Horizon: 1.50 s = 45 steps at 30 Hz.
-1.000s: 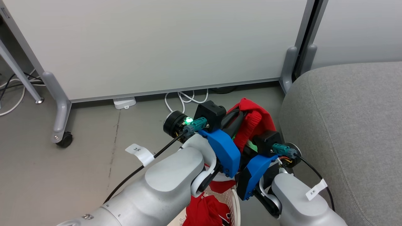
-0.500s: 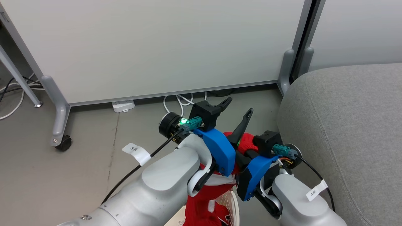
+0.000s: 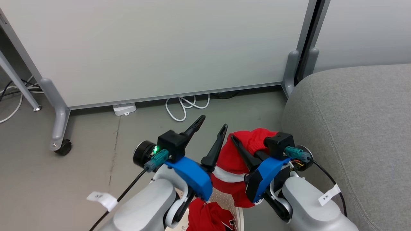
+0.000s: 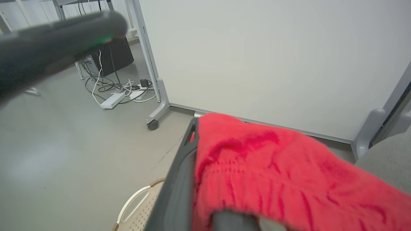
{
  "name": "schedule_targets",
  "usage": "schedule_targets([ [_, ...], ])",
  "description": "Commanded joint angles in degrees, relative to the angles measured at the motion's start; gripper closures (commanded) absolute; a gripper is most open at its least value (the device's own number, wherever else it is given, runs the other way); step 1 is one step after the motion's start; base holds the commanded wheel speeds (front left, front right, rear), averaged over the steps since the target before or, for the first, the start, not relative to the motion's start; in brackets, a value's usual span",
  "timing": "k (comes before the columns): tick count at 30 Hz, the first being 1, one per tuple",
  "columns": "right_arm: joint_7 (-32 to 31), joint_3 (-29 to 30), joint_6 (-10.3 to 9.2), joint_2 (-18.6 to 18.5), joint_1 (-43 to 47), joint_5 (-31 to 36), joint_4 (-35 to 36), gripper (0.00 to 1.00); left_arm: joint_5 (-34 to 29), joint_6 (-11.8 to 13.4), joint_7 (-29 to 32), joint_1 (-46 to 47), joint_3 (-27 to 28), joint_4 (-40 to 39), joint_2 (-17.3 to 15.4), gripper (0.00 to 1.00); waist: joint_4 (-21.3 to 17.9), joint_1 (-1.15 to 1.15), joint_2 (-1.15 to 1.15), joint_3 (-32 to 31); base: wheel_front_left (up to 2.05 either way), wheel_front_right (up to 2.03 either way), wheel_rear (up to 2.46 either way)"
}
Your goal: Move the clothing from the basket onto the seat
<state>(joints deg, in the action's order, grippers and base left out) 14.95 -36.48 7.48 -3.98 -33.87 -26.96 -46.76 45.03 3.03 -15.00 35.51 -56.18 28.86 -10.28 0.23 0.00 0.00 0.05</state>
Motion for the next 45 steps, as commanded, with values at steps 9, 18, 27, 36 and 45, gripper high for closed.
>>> schedule_targets([
  [9, 0.11, 1.31, 0.03, -0.71, 1.22, 0.96, 1.87, 1.0, -12.16, -0.76, -0.26, -14.95, 13.41, -8.62, -3.59, 0.0, 0.04, 0.0, 0.0, 0.62, 0.0, 0.0, 0.0],
  [18, -0.27, 2.32, 0.03, -0.86, 1.82, 1.85, 3.06, 1.0, -20.24, -1.97, -0.27, -24.9, 24.5, -13.29, -2.28, 0.0, 0.11, 0.0, 0.0, 0.76, 0.0, 0.0, 0.0],
  [27, -1.04, 3.29, 0.04, -1.06, 2.77, 2.52, 4.89, 1.0, -26.18, -6.12, -0.27, -30.45, 33.85, -13.95, 1.25, 0.0, 0.14, 0.0, 0.0, 1.11, 0.0, 0.0, 0.0],
  [36, -1.54, 4.07, 0.03, -1.13, 3.77, 3.28, 6.3, 1.0, -29.94, -9.01, -0.27, -31.55, 38.3, -13.08, 3.93, 0.0, -0.28, 0.0, 0.0, 1.16, 0.0, 0.0, 0.0],
  [45, -1.95, 4.4, 0.03, -0.96, 4.27, 4.02, 8.3, 1.0, -31.92, -10.19, -0.27, -31.65, 40.31, -13.21, 5.11, 0.0, -2.75, 0.0, 0.0, 1.49, 0.0, 0.0, 0.0],
])
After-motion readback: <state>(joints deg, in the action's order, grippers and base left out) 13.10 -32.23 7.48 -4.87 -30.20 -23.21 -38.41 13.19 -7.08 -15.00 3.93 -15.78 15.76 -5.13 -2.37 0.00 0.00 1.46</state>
